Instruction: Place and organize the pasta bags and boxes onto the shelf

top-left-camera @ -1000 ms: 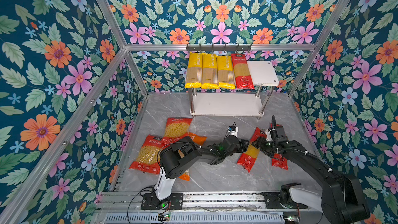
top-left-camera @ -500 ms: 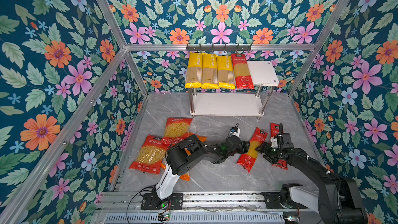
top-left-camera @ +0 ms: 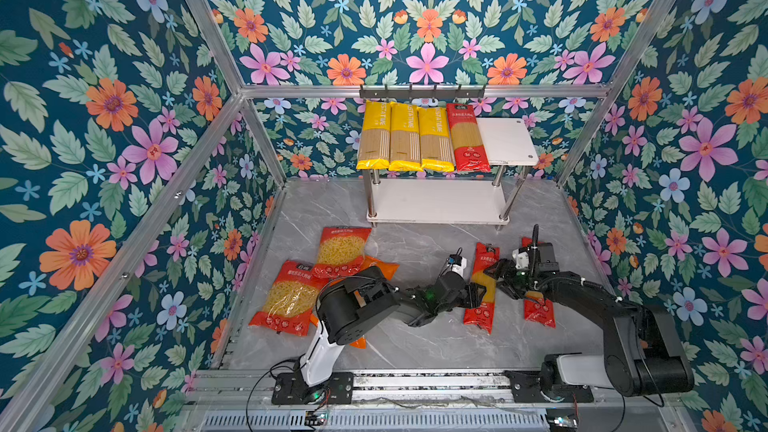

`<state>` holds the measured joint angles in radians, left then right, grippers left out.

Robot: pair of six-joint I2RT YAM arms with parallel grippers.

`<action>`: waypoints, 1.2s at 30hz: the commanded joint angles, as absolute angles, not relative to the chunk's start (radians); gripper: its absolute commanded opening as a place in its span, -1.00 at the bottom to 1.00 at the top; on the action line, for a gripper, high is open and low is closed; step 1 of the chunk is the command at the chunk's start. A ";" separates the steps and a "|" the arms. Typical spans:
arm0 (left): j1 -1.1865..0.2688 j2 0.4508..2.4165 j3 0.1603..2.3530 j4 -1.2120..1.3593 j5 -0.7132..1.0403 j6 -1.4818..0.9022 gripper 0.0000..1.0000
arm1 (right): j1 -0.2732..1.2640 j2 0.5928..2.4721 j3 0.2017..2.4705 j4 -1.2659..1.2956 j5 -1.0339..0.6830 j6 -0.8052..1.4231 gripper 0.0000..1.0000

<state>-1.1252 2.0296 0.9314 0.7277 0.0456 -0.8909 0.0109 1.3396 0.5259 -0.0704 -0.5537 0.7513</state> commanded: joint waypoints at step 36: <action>-1.047 1.926 0.865 0.650 0.042 -0.848 0.06 | 0.158 1.227 0.608 -0.276 -0.363 0.629 -0.11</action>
